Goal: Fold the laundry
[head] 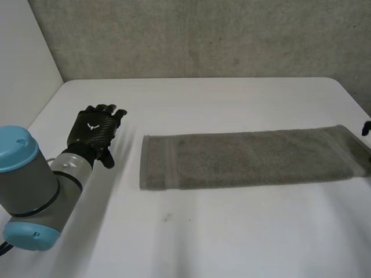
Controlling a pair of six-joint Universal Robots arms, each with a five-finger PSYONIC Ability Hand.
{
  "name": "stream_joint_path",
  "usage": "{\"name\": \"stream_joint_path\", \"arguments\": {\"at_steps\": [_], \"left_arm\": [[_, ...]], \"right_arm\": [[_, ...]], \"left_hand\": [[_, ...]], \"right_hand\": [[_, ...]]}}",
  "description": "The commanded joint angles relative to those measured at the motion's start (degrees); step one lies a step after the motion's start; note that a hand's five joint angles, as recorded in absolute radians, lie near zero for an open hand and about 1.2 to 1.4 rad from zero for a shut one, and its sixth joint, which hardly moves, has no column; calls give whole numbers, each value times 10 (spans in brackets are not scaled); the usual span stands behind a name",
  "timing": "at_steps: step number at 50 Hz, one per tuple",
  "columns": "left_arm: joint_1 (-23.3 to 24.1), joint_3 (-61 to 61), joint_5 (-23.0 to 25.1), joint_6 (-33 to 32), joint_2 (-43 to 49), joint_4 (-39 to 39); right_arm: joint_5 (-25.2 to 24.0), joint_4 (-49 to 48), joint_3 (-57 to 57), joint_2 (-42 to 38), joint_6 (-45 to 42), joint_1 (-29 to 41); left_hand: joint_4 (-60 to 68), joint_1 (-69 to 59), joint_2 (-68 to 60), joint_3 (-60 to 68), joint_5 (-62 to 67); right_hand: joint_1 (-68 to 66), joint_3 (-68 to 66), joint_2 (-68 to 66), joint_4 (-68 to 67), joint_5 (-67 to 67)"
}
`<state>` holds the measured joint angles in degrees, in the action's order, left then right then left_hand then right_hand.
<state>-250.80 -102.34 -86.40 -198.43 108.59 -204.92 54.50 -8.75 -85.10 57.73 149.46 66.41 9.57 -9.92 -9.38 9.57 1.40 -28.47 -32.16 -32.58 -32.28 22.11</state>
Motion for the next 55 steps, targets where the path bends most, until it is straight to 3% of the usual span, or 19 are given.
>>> {"name": "stream_joint_path", "arguments": {"at_steps": [1,40,43,45,46,55], "left_arm": [[1,-1,-1,0,0,-2],[3,-1,-1,0,0,-3],[4,-1,-1,0,0,-3],[5,-1,-1,0,0,-3],[5,-1,-1,0,0,-3],[4,-1,-1,0,0,-2]], "right_arm": [[-9,1,-7,-31,-27,-23],[-8,-50,18,-104,-28,-22],[-7,-50,26,-110,-28,-20],[-7,-50,28,-112,-28,-20],[-7,-50,30,-114,-28,-20],[28,-49,39,-89,-36,-16]], "left_hand": [[4,-1,-6,4,-14],[4,-1,-6,4,-14],[4,-1,-6,4,-14],[4,-1,-6,4,-14],[4,-1,-6,4,-14],[4,-1,-6,4,-14]], "right_hand": [[-83,-47,-42,-45,47],[-269,-232,-227,-231,232],[-311,-274,-270,-273,274],[-391,-354,-350,-353,355],[-506,-469,-465,-468,470],[-515,-478,-474,-477,479]]}}
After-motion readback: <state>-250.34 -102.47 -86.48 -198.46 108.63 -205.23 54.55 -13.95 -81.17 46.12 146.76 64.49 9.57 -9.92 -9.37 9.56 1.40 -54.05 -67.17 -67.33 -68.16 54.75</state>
